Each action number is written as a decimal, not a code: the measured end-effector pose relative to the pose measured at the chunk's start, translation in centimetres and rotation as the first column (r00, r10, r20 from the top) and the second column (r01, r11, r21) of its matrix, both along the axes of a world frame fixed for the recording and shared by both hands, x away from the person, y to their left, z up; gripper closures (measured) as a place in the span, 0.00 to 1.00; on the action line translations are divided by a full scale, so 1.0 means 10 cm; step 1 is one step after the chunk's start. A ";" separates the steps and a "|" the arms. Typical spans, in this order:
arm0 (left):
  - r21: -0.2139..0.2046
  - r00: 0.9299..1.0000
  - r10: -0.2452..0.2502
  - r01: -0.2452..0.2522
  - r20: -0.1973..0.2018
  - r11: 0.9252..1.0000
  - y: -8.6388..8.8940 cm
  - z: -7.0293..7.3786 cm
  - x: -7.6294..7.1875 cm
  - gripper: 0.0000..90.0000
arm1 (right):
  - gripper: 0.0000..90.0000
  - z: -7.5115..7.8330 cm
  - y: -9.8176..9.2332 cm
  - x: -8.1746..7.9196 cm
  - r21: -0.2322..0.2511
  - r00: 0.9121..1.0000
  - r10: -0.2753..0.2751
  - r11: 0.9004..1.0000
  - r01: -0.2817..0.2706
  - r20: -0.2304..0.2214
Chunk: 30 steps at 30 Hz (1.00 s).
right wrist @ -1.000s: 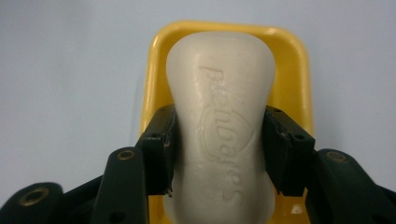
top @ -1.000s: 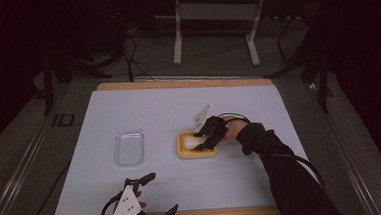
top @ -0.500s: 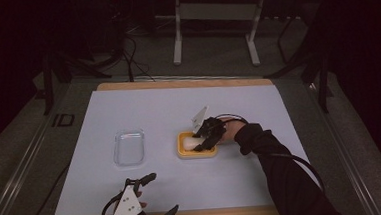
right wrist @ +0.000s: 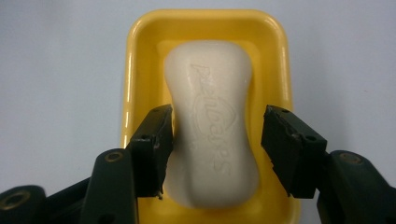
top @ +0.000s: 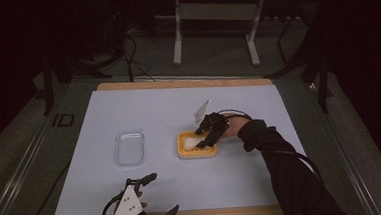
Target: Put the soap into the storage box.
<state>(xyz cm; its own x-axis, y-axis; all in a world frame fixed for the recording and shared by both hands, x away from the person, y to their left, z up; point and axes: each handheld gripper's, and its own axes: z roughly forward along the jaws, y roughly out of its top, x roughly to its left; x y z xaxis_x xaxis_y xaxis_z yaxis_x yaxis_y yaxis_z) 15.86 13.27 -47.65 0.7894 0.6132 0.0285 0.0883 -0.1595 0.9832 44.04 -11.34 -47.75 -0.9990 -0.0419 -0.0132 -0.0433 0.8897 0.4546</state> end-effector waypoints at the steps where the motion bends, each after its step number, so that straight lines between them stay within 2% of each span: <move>1: 0.000 1.000 0.000 0.000 0.000 1.000 0.00 0.00 0.00 0.00 | 0.48 0.02 0.00 0.00 0.002 1.000 0.001 1.000 -0.001 0.002; 13: 0.005 1.000 0.000 0.000 -0.003 1.000 -0.01 0.00 0.00 0.00 | 0.47 0.32 -0.07 -0.09 -0.007 0.999 -0.026 1.000 0.026 0.037; 15: 0.008 1.000 0.001 -0.001 -0.003 1.000 -0.01 0.00 0.01 0.00 | 0.45 0.35 -0.09 -0.10 -0.006 0.999 -0.031 0.999 0.031 0.040; 17: 0.009 1.000 -0.001 0.001 -0.004 1.000 -0.02 -0.01 0.01 0.00 | 0.38 0.37 -0.10 -0.11 -0.016 0.997 -0.052 0.998 0.053 0.048; 18: 0.009 1.000 -0.002 0.002 -0.005 1.000 -0.02 -0.01 0.01 0.00 | 0.37 0.39 -0.10 -0.12 -0.034 0.995 -0.084 0.996 0.086 0.051; 19: 0.010 1.000 -0.003 0.003 -0.008 1.000 -0.02 -0.01 0.01 0.00 | 0.37 0.39 -0.11 -0.12 -0.037 0.994 -0.093 0.995 0.096 0.061; 22: 0.012 1.000 -0.004 0.004 -0.008 1.000 -0.02 -0.01 0.01 0.00 | 0.34 0.42 -0.14 -0.10 -0.048 0.988 -0.147 0.988 0.149 0.055; 29: 0.013 1.000 -0.004 0.004 -0.009 1.000 -0.02 -0.01 0.02 0.00 | 0.33 0.51 -0.24 -0.12 -0.016 0.974 -0.213 0.977 0.215 0.071; 30: 0.015 1.000 -0.004 0.004 -0.008 1.000 -0.02 -0.01 0.02 0.00 | 0.26 0.53 -0.27 -0.13 -0.012 0.968 -0.238 0.971 0.240 0.081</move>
